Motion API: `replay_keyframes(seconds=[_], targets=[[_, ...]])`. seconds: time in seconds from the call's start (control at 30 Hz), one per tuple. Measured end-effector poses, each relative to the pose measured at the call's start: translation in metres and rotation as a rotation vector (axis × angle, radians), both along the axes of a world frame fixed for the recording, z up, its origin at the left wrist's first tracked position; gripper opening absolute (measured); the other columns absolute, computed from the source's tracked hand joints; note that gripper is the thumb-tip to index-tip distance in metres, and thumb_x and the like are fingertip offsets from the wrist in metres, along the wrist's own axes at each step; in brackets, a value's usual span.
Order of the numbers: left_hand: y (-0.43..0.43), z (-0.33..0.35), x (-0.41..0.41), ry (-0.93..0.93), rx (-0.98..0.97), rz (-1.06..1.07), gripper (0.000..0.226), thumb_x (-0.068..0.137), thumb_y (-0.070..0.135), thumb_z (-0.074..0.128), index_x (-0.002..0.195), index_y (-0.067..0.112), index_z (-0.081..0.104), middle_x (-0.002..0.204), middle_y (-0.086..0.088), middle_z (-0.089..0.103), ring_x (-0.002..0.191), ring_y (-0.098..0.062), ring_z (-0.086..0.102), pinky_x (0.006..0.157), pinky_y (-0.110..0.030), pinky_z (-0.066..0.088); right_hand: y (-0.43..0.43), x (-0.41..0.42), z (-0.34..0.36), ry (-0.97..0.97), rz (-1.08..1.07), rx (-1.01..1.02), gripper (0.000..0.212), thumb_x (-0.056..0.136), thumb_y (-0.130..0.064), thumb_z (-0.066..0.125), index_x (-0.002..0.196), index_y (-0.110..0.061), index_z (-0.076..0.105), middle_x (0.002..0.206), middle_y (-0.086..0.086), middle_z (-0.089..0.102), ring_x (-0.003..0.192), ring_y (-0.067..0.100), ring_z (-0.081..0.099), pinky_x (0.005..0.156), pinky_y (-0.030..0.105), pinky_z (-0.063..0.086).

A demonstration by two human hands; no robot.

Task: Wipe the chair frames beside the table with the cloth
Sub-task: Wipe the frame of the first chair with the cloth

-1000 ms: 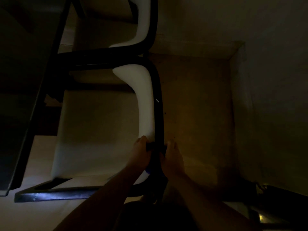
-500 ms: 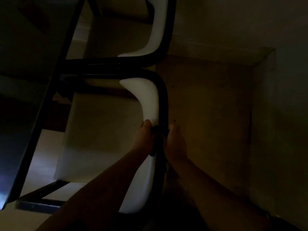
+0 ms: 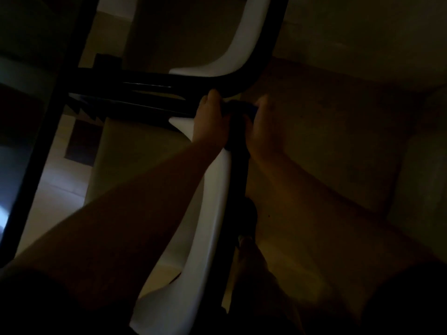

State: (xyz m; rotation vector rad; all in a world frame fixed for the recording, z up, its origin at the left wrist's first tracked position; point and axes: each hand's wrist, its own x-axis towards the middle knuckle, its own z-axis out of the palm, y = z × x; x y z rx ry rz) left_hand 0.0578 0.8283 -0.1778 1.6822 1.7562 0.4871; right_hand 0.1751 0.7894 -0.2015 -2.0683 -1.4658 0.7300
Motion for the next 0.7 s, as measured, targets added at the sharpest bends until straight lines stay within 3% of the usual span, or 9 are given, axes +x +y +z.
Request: replay_keyframes(seconds=[0.1,0.3,0.43,0.57,0.7], targets=[[0.021,-0.003,0.011,0.010,0.021,-0.008,0.020,0.090,0.019,0.054,0.106,0.007,0.051,0.106,-0.010,0.055,0.087,-0.017,0.051,0.073,-0.028,0.040,0.024,0.012,-0.003,0.038,0.018,-0.006,0.058,0.096,-0.034,0.055,0.143,-0.005,0.036,0.139,0.016,0.050,0.121,0.027,0.055,0.097,0.037,0.048],[0.011,0.003,0.001,0.004,0.027,-0.032,0.021,0.093,0.016,0.048,0.113,0.012,0.054,0.113,-0.012,0.053,0.095,-0.022,0.055,0.081,-0.030,0.044,0.027,0.013,0.009,0.242,0.076,-0.070,0.036,0.097,-0.021,0.056,0.132,-0.016,0.051,0.131,0.004,0.058,0.123,0.020,0.054,0.095,0.031,0.043],[-0.022,0.011,-0.019,-0.045,-0.050,-0.078,0.019,0.093,0.010,0.046,0.107,0.011,0.058,0.110,-0.012,0.062,0.100,-0.023,0.060,0.085,-0.033,0.051,-0.002,-0.001,0.028,0.209,0.098,-0.141,0.033,0.098,-0.028,0.050,0.128,-0.014,0.051,0.125,0.010,0.061,0.114,0.026,0.059,0.094,0.043,0.051],[-0.062,0.010,-0.031,-0.045,-0.132,-0.076,0.021,0.094,0.010,0.051,0.113,0.014,0.059,0.108,-0.009,0.066,0.095,-0.020,0.064,0.074,-0.025,0.050,-0.045,-0.010,0.028,0.179,0.102,-0.133,0.023,0.096,-0.028,0.055,0.115,-0.016,0.052,0.112,0.007,0.062,0.100,0.026,0.062,0.083,0.044,0.053],[-0.113,0.015,-0.050,-0.028,-0.230,-0.174,0.015,0.091,0.012,0.055,0.103,0.020,0.059,0.088,-0.004,0.063,0.067,-0.012,0.058,0.052,-0.019,0.040,-0.116,-0.022,0.028,0.162,0.078,-0.129,0.031,0.096,-0.028,0.057,0.123,-0.013,0.051,0.116,0.008,0.061,0.105,0.023,0.060,0.082,0.036,0.049]])
